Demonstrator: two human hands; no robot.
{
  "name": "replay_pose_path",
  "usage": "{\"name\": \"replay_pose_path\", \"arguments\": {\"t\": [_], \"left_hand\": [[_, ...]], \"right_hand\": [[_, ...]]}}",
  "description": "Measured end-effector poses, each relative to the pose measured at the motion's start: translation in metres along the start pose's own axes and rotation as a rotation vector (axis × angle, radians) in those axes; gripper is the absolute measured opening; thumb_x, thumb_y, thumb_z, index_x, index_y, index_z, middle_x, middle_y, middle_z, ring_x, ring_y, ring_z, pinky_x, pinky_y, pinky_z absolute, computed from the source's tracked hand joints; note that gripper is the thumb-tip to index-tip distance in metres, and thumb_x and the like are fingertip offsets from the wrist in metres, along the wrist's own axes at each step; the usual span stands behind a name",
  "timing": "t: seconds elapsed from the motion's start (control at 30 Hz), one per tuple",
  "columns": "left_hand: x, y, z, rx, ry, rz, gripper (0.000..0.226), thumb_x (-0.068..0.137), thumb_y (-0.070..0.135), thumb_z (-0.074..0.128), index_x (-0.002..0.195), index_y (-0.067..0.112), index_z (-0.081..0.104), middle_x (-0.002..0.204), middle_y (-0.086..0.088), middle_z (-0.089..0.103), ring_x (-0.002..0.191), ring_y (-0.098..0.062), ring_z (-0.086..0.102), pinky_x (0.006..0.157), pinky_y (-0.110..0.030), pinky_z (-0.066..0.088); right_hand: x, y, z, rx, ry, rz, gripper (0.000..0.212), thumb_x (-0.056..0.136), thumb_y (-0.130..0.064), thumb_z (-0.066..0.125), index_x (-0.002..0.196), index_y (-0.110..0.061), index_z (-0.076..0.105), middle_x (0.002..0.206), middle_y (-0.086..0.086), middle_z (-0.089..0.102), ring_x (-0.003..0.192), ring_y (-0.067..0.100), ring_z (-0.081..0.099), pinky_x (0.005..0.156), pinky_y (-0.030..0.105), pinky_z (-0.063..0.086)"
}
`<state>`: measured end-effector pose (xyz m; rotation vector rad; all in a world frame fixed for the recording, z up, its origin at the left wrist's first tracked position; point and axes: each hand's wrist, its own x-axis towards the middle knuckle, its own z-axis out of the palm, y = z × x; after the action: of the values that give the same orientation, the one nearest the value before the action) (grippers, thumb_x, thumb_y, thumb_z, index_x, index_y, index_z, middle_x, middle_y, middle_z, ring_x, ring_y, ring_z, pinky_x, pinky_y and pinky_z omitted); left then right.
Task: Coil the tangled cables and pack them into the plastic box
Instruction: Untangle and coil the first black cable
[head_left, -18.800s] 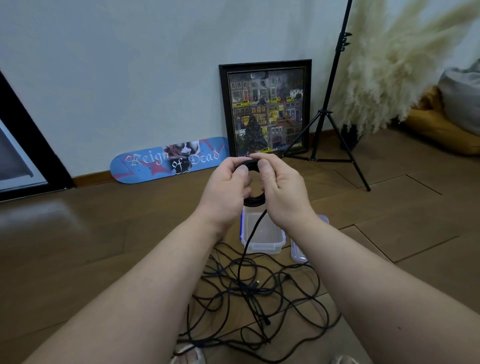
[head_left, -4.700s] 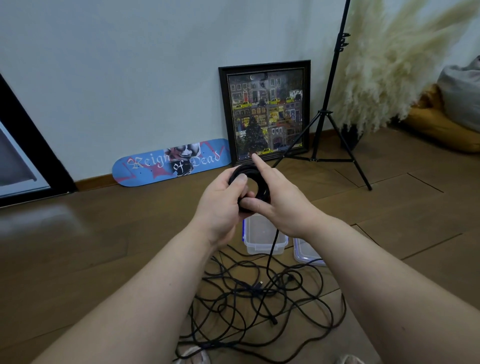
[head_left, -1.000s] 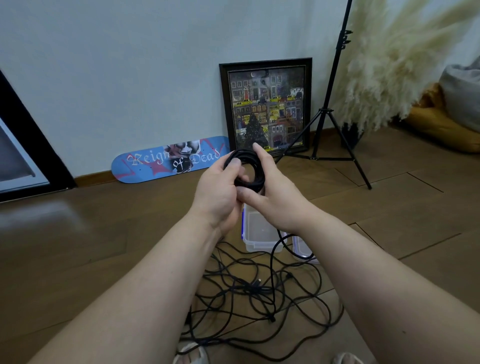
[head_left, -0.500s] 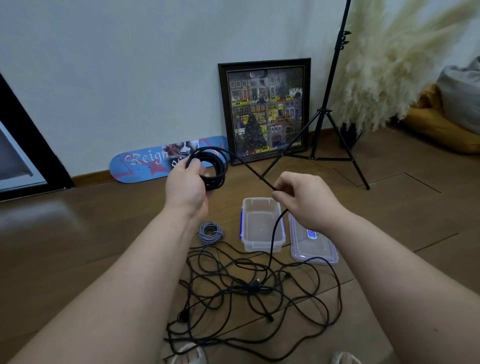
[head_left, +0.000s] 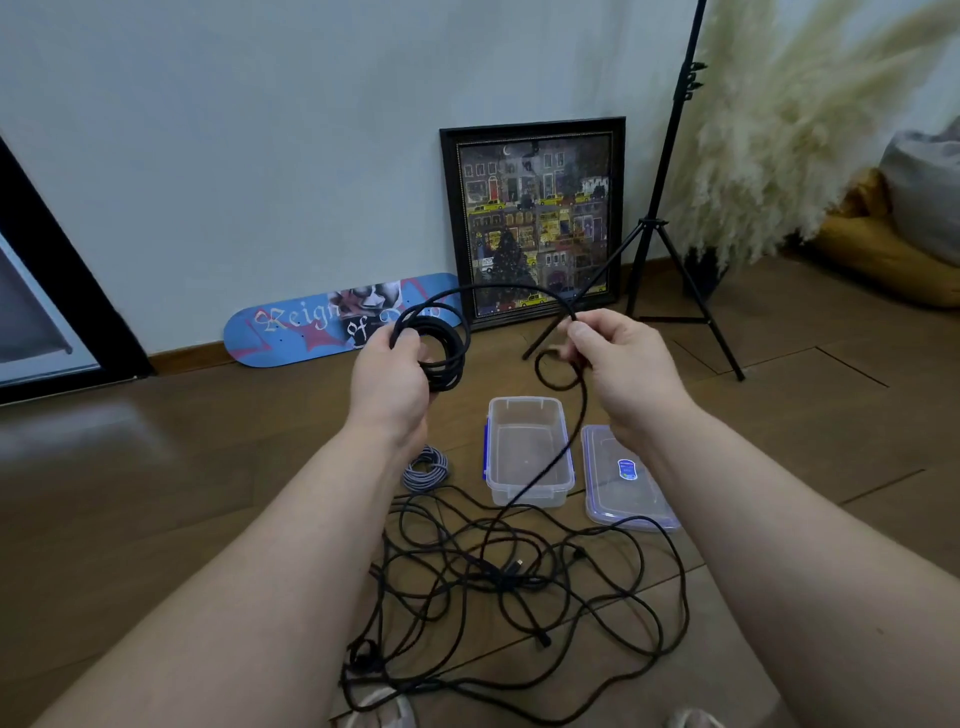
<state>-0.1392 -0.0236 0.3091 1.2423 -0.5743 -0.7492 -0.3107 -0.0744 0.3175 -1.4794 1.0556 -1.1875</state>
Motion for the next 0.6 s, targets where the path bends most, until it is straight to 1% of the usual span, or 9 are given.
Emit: {"name": "replay_pose_path", "arguments": {"t": [0.03,0.1,0.17,0.23,0.3,0.4,0.47,0.53,0.6], "left_hand": [[0.000,-0.002,0.000,0.014,-0.001,0.007,0.023,0.101,0.009,0.039,0.091,0.017,0.058,0.081,-0.002,0.048,0.083,-0.020,0.047,0.090,-0.048,0.051],[0.003,-0.006,-0.002,0.046,0.006,0.037,0.021,0.100,0.010,0.039,0.098,0.014,0.059,0.074,0.001,0.045,0.072,-0.015,0.043,0.089,-0.046,0.049],[0.006,-0.007,-0.005,0.125,0.013,0.067,0.027,0.100,0.010,0.040,0.119,0.006,0.058,0.074,-0.004,0.048,0.068,-0.014,0.043,0.085,-0.042,0.048],[0.005,-0.008,-0.007,0.239,0.011,0.100,0.034,0.099,0.011,0.040,0.130,0.008,0.053,0.097,-0.023,0.057,0.082,-0.025,0.055,0.084,-0.038,0.048],[0.001,-0.008,-0.006,0.361,-0.003,0.168,0.032,0.100,0.013,0.041,0.129,0.015,0.053,0.122,-0.025,0.058,0.106,-0.034,0.057,0.085,-0.031,0.046],[-0.007,-0.009,-0.003,0.456,-0.100,0.260,0.024,0.101,0.013,0.042,0.117,0.024,0.055,0.107,-0.009,0.062,0.099,-0.022,0.056,0.086,-0.031,0.045],[-0.010,-0.011,0.000,0.448,-0.202,0.240,0.023,0.100,0.012,0.044,0.108,0.027,0.058,0.099,0.002,0.062,0.094,-0.018,0.057,0.085,-0.033,0.048],[-0.012,-0.010,0.002,0.335,-0.294,0.160,0.023,0.100,0.011,0.047,0.105,0.027,0.062,0.093,0.002,0.064,0.085,-0.012,0.061,0.078,-0.031,0.050],[-0.017,-0.007,0.005,0.172,-0.368,0.074,0.020,0.101,0.010,0.046,0.109,0.018,0.063,0.077,0.006,0.062,0.065,-0.002,0.058,0.067,-0.023,0.048]], "right_hand": [[0.001,0.003,-0.002,-0.111,0.006,0.000,0.018,0.099,-0.017,0.051,0.088,-0.020,0.064,0.068,-0.006,0.058,0.070,0.010,0.055,0.070,0.021,0.047],[0.003,0.010,-0.009,-0.680,-0.017,-0.071,0.020,0.102,-0.022,0.044,0.106,-0.022,0.063,0.079,-0.003,0.059,0.074,0.017,0.054,0.064,0.026,0.043],[0.003,0.009,-0.008,-1.162,-0.103,-0.152,0.027,0.102,-0.020,0.041,0.116,-0.024,0.063,0.096,0.001,0.065,0.085,0.024,0.056,0.066,0.030,0.043],[-0.001,0.002,-0.002,-1.304,-0.267,-0.238,0.027,0.098,-0.019,0.044,0.111,-0.023,0.067,0.102,0.002,0.067,0.092,0.026,0.059,0.070,0.032,0.048],[-0.011,-0.007,0.004,-1.234,-0.497,-0.334,0.023,0.097,-0.023,0.049,0.104,-0.021,0.071,0.095,-0.002,0.069,0.090,0.022,0.061,0.071,0.028,0.046],[-0.022,-0.019,0.010,-0.726,-0.716,-0.283,0.016,0.095,-0.020,0.058,0.090,-0.015,0.072,0.071,-0.012,0.062,0.067,0.005,0.054,0.062,0.018,0.041],[-0.023,-0.022,0.010,-0.299,-0.674,-0.151,0.018,0.095,-0.013,0.059,0.079,-0.016,0.067,0.057,-0.012,0.052,0.051,0.004,0.042,0.050,0.018,0.034],[-0.018,-0.018,0.009,0.033,-0.604,-0.005,0.024,0.098,-0.011,0.054,0.075,-0.015,0.061,0.051,-0.008,0.042,0.046,0.008,0.028,0.046,0.021,0.022],[-0.015,-0.013,0.010,0.133,-0.542,0.054,0.025,0.100,-0.012,0.051,0.076,-0.014,0.059,0.051,-0.005,0.037,0.046,0.009,0.022,0.044,0.020,0.018]]}}
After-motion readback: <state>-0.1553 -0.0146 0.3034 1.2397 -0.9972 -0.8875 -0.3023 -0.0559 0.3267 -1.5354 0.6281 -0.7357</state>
